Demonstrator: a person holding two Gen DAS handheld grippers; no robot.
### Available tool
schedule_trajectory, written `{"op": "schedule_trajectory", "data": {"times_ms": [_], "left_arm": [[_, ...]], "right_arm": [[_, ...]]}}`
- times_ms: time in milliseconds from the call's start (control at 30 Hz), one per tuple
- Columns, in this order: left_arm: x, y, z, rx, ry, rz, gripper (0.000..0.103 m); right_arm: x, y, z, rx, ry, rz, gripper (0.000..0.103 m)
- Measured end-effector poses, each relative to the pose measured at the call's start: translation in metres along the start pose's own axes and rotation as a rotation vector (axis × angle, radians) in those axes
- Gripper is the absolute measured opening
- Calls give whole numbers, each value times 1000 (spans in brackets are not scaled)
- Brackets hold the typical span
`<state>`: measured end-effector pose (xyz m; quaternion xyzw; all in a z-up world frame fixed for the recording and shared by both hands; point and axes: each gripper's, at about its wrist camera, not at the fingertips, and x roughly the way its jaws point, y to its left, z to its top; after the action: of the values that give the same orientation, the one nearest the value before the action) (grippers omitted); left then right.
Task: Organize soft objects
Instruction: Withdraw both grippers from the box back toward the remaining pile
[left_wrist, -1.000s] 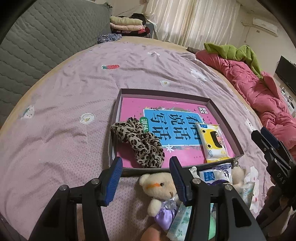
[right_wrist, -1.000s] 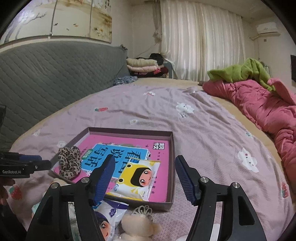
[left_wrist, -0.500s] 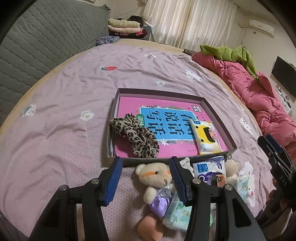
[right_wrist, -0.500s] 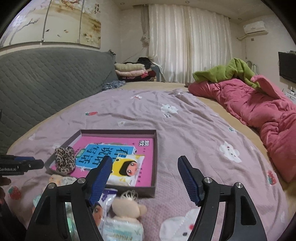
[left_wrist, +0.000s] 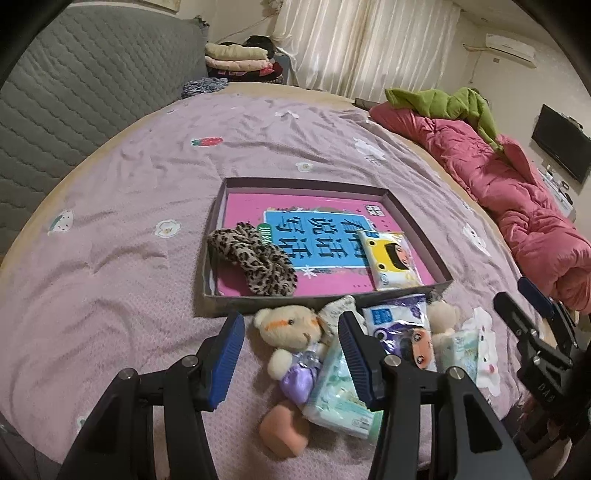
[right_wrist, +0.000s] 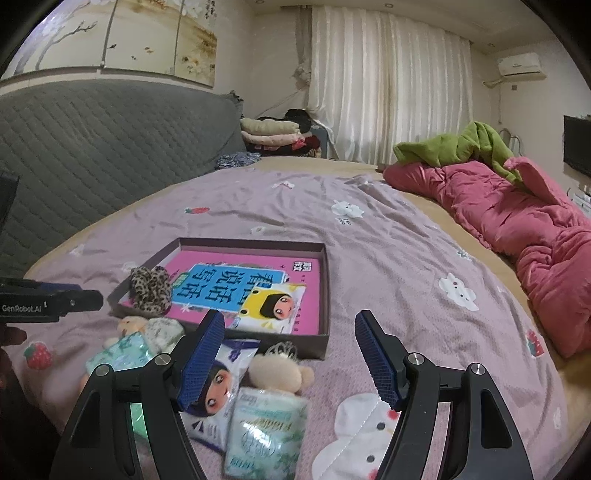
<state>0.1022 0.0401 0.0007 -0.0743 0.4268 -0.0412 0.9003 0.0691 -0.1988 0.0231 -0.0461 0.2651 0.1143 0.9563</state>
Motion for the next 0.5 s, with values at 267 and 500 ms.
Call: {"op": "schedule_trajectory", "data": {"times_ms": [267,500], "left_arm": [[-15,-13,-5,21,-1,-9,57],[-27,-15,-12,31,5,-4,57]], "right_arm": [[-15,8,-8,-18,12,7,74],[-26,10,-15,-9,36,11,74]]}}
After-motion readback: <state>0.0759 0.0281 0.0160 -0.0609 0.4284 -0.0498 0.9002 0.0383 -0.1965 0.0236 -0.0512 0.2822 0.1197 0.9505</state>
